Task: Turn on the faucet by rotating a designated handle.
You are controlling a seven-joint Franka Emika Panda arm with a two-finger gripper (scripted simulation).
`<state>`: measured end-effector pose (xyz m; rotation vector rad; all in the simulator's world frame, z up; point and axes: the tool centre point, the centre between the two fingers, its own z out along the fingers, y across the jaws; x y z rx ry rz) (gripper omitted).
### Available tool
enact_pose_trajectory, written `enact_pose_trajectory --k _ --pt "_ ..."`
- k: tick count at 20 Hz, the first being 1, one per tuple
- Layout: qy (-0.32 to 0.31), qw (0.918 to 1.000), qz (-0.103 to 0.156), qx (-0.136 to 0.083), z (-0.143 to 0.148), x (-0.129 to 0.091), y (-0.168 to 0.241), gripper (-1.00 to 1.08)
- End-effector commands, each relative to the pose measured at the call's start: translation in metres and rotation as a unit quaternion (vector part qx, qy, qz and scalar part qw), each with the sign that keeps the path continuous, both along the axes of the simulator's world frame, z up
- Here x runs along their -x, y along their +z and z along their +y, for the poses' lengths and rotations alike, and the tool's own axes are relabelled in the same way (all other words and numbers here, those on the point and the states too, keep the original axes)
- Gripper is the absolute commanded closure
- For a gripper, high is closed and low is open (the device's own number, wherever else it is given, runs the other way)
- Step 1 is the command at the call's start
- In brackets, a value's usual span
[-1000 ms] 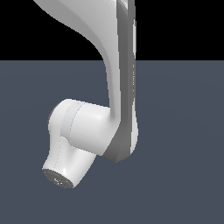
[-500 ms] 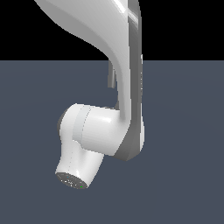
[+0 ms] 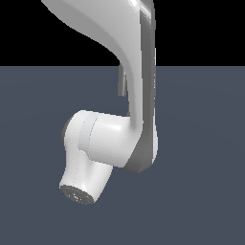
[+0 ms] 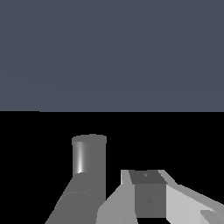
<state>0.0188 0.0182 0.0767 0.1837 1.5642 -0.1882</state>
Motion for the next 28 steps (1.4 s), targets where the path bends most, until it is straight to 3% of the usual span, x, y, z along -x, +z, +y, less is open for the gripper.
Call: enact_pose_trajectory --k 1,8,22,23,24,28 --pt "0.000 1.0000 -0.001 0.000 0.003 -0.001 0.009 1.08" --pt "0.000 1.0000 -0.001 0.000 0.011 -0.003 0.033 1.08" --pt "0.000 1.0000 0.000 0.000 -0.007 0.001 0.074 1.08" --pt "0.000 1.0000 0.000 0.000 -0.007 0.001 0.074 1.08" --pt "-0.002 0.9998 0.018 -0.001 -0.010 0.003 0.050 1.08" --pt "-0.001 0.9999 0.013 -0.001 -0.022 0.005 0.063 1.08"
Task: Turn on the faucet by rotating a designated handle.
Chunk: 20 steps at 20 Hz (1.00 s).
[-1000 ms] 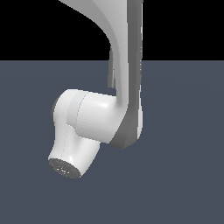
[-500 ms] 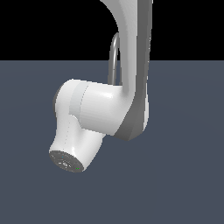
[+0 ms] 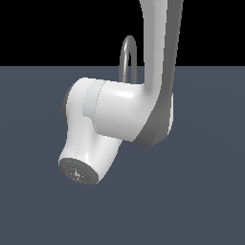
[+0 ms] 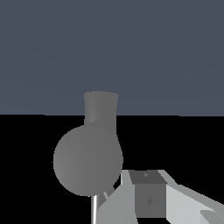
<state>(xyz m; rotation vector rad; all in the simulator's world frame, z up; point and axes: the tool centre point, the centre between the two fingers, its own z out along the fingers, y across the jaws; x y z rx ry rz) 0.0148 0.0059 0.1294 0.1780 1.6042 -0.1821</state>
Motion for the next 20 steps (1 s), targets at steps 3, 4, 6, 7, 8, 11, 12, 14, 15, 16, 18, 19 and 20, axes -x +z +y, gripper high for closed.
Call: enact_pose_trajectory --k 3,4,6,7,8,11,12,14,15,16,18,19,20 --pt "-0.005 0.9999 -0.011 0.002 -0.019 0.003 0.019 1.08" --pt "-0.005 0.9999 -0.013 0.002 -0.023 0.004 0.023 1.08" --pt "-0.005 0.9999 -0.016 0.002 -0.029 0.006 0.029 1.08" --pt "-0.005 0.9998 -0.017 0.002 -0.032 0.006 0.032 1.08" --pt "-0.004 0.9998 -0.019 0.002 -0.035 0.007 0.035 1.08" --pt "0.012 0.9999 -0.008 -0.001 -0.019 0.008 0.020 1.08" --pt "0.010 0.9999 -0.009 -0.001 -0.025 0.009 0.020 1.08" --pt "0.007 0.9999 -0.011 0.000 -0.036 0.011 0.019 1.08" --pt "0.006 0.9999 -0.012 0.000 -0.042 0.011 0.019 1.08" --pt "0.004 0.9999 -0.014 0.000 -0.047 0.012 0.018 1.08" --pt "0.001 0.9999 -0.016 0.001 -0.059 0.014 0.017 1.08" --pt "-0.001 0.9998 -0.017 0.001 -0.064 0.015 0.017 1.08" --pt "-0.002 0.9998 -0.019 0.002 -0.070 0.016 0.017 1.08"
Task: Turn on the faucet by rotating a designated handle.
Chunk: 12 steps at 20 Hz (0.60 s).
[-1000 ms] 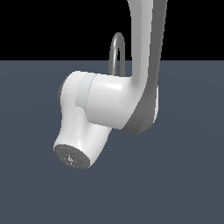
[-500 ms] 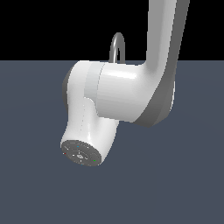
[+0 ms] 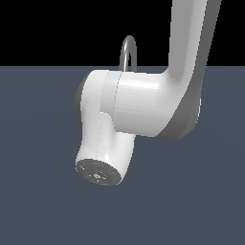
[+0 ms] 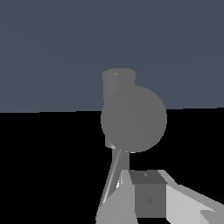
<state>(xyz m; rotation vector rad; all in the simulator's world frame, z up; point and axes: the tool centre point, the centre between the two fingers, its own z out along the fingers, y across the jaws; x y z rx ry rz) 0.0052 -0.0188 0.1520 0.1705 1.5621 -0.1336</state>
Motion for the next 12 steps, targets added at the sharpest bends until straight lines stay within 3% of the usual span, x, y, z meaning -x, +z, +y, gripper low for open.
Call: enact_pose_trajectory --k 1,2,3,12 --pt "-0.021 0.9997 0.004 0.013 -0.051 0.007 -0.006 1.08" --pt "-0.021 0.9997 0.004 0.013 -0.051 0.007 -0.006 1.08" --pt "-0.006 1.0000 -0.001 -0.003 -0.005 0.001 -0.001 1.08" --pt "-0.015 0.9999 0.001 0.006 -0.039 0.006 -0.030 1.08"
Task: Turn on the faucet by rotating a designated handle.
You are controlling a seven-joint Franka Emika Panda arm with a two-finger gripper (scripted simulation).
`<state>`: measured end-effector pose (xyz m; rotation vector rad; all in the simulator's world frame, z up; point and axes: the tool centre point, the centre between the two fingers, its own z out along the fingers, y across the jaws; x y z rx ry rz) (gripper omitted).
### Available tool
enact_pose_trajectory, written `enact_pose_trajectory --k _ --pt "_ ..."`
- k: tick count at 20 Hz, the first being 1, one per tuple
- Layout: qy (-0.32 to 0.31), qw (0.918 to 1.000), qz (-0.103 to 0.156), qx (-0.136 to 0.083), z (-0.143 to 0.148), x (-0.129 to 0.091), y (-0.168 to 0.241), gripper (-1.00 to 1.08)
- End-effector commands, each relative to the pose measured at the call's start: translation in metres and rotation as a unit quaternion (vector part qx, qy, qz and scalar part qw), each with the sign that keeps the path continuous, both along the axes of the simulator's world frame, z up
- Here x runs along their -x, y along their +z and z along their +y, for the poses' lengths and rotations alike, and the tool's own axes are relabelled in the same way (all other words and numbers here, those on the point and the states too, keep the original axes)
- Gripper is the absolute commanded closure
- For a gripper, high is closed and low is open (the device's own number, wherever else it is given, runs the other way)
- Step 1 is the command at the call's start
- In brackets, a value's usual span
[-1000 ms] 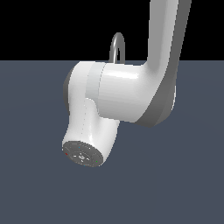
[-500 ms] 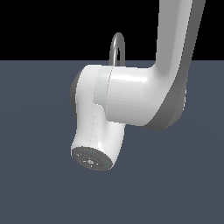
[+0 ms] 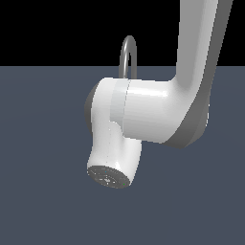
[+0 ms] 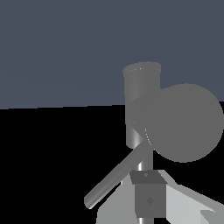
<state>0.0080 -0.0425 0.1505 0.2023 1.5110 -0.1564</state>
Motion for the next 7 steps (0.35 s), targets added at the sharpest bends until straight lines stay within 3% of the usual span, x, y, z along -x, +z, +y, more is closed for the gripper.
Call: enact_pose_trajectory --k 1,7 --pt "0.003 0.9996 0.026 0.007 -0.019 0.010 -0.032 1.08" --pt "-0.003 0.9995 0.028 0.012 -0.039 0.013 -0.047 1.08"
